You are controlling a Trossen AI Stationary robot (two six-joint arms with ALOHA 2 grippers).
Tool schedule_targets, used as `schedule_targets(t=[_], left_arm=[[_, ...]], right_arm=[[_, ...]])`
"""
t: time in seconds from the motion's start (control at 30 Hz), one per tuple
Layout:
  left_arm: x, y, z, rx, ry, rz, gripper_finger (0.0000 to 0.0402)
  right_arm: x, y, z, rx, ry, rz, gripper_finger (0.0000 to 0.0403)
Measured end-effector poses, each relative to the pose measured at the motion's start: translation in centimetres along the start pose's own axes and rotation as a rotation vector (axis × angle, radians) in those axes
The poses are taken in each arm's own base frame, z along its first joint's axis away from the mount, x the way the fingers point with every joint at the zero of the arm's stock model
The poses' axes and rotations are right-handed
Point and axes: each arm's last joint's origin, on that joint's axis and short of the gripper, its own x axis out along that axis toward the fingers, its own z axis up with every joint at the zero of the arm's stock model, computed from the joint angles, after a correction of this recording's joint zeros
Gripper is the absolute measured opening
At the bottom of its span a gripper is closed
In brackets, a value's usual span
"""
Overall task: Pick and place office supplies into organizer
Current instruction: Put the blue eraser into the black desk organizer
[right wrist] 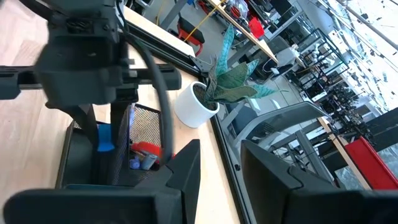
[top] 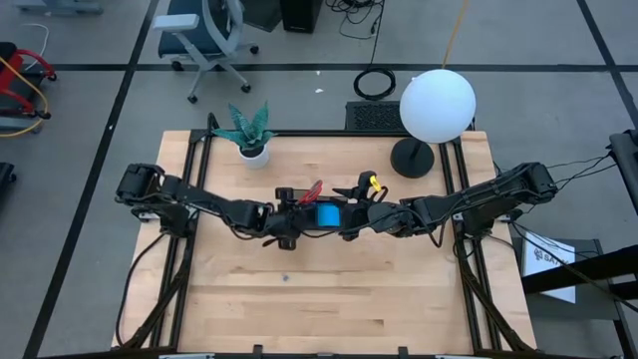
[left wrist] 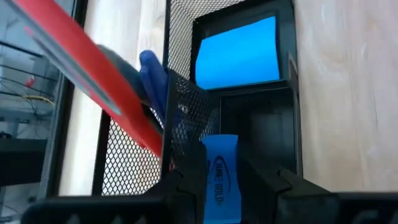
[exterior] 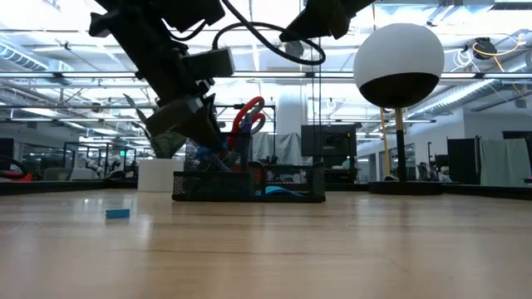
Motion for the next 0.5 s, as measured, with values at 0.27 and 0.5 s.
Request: schedule_targets(t=[0.27,0.5], left_arm=[[0.61,0.93,-0.23,-0.072,0.015,-0.052,0.0089],[0.61,0.91,-0.22,-0.080,0.014,-0.063,0.0152]], right_arm=[[0.00,0.00,0.00,0.000,0.000,0.000,0.0105],[0.01,0.00,-0.01,0.000,0.000,0.000,0.0105]])
